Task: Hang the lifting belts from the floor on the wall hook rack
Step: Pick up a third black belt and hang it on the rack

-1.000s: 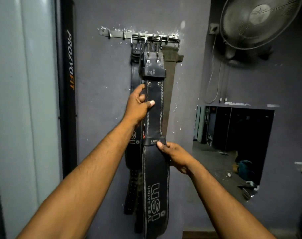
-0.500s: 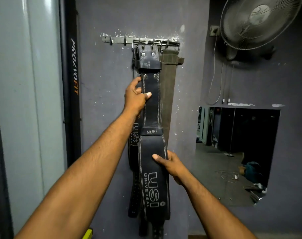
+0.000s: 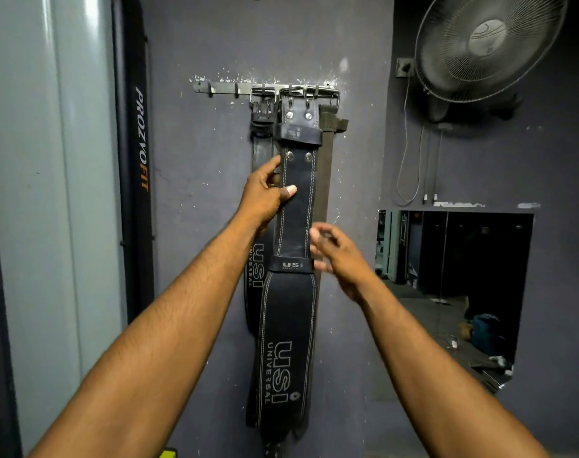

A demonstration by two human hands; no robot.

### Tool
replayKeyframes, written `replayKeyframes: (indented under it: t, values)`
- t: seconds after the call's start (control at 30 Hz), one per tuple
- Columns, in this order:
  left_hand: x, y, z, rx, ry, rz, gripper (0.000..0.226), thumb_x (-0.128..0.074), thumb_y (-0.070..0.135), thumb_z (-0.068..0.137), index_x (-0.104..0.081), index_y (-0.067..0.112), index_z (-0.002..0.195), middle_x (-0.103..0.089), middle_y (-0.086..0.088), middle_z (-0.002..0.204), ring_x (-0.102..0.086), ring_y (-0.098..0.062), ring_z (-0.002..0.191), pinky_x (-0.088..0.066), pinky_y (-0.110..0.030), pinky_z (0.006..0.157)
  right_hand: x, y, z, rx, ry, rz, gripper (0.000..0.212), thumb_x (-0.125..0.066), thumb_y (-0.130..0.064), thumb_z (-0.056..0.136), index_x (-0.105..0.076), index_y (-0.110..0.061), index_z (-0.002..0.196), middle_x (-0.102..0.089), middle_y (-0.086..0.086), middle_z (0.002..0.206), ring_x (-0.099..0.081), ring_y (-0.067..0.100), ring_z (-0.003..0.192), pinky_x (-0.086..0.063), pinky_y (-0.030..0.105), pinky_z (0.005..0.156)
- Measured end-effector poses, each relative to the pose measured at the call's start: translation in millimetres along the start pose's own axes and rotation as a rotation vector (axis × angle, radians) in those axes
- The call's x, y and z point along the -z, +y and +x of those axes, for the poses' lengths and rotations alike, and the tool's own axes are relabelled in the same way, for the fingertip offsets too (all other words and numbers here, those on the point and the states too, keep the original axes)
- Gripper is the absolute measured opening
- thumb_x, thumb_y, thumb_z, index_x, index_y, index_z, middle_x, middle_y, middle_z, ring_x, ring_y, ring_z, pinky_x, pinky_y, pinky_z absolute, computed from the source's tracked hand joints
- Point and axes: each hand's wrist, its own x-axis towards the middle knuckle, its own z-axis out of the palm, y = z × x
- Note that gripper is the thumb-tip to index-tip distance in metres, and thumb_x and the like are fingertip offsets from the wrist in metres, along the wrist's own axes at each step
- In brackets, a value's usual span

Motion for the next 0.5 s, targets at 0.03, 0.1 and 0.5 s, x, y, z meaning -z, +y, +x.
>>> replayKeyframes:
  t: [0.03, 0.1, 0.5]
  values:
    - [-1, 0, -1, -0.006, -0.006, 0.013, 0.073, -0.062, -0.013, 0.082, -0.047, 0.023, 0.144, -0.059, -0.014, 0.132, -0.059, -0.025, 0.121, -0.055, -0.037, 0.096, 2, -22, 9, 0.051, 0.011, 0.000, 0.026, -0.064, -0.035, 0.095, -0.060, -0.029, 0.120, -0.065, -0.004, 0.114, -0.064, 0.018, 0.109, -0.056, 0.039, 0.090]
    - [-3, 1, -6, -0.032, -0.022, 0.025, 0.072, -0.061, -0.013, 0.084, -0.045, 0.020, 0.145, -0.064, -0.011, 0.124, -0.063, -0.020, 0.113, -0.055, -0.035, 0.096, 2, -54, 24, 0.091, -0.040, -0.124, 0.020, -0.066, -0.024, 0.095, -0.062, -0.026, 0.114, -0.069, 0.005, 0.112, -0.068, 0.022, 0.107, -0.056, 0.043, 0.093]
    - [48, -67, -71, 0.210, -0.315, 0.062, 0.035, -0.060, 0.009, 0.094, -0.061, 0.017, 0.128, -0.067, -0.005, 0.127, -0.060, -0.021, 0.124, -0.043, -0.041, 0.111, 4, -89, 63, 0.203, 0.063, -0.239, 0.034, -0.076, -0.016, 0.086, -0.065, -0.006, 0.116, -0.073, 0.020, 0.110, -0.074, 0.034, 0.097, -0.062, 0.034, 0.064]
